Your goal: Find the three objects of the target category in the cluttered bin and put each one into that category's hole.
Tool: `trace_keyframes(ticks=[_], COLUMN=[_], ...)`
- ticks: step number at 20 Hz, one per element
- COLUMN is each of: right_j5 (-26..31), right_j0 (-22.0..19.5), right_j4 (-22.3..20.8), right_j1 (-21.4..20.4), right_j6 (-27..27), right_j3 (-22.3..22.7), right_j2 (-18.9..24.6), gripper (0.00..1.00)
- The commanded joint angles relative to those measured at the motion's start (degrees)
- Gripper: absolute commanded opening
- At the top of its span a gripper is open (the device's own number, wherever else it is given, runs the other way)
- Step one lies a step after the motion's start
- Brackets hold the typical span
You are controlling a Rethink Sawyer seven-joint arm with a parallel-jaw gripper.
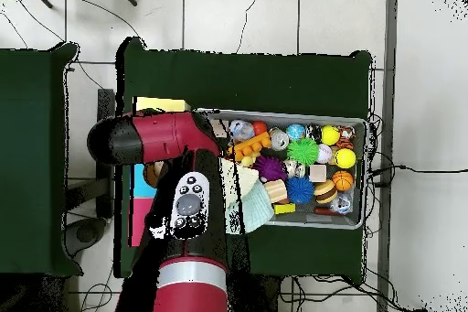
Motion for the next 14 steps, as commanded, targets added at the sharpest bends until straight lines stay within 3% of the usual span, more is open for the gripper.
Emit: trace_keyframes(ticks=[1, 14], right_j5=[-9.92, -10.37], right_j0=[-0.51, 0.19], right_j4=[-1.78, -1.18], right_j1=[9.69, 9.43], right_j6=[10.85, 10.72], right_j3=[7.15, 8.83], right_j2=[2.42, 1.37], gripper=[0.0, 0.0])
